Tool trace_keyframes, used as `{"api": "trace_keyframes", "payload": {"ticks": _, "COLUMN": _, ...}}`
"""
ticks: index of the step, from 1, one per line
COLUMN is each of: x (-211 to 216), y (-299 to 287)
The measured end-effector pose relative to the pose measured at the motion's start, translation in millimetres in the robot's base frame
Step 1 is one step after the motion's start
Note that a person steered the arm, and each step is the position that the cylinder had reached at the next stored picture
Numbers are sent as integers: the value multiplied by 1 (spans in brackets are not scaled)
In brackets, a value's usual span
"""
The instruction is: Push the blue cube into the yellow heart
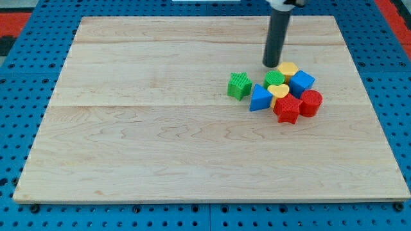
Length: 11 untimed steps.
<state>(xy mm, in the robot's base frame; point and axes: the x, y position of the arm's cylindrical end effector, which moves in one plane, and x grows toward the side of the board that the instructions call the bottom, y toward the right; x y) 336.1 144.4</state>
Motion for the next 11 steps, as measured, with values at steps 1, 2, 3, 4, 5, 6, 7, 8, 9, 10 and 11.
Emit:
{"api": "trace_keyframes", "payload": {"ticks": 1, "x": 17, "y": 83}}
{"api": "trace_keyframes", "payload": {"ticks": 2, "x": 30, "y": 116}}
{"api": "trace_keyframes", "payload": {"ticks": 3, "x": 41, "y": 86}}
{"api": "trace_keyframes", "payload": {"ticks": 4, "x": 50, "y": 69}}
{"api": "trace_keyframes", "payload": {"ticks": 5, "x": 52, "y": 69}}
{"api": "trace_keyframes", "payload": {"ticks": 6, "x": 52, "y": 67}}
{"api": "trace_keyframes", "payload": {"ticks": 7, "x": 52, "y": 60}}
{"api": "trace_keyframes", "payload": {"ticks": 8, "x": 59, "y": 53}}
{"api": "trace_keyframes", "payload": {"ticks": 9, "x": 75, "y": 116}}
{"api": "trace_keyframes", "payload": {"ticks": 10, "x": 96, "y": 95}}
{"api": "trace_keyframes", "payload": {"ticks": 11, "x": 96, "y": 54}}
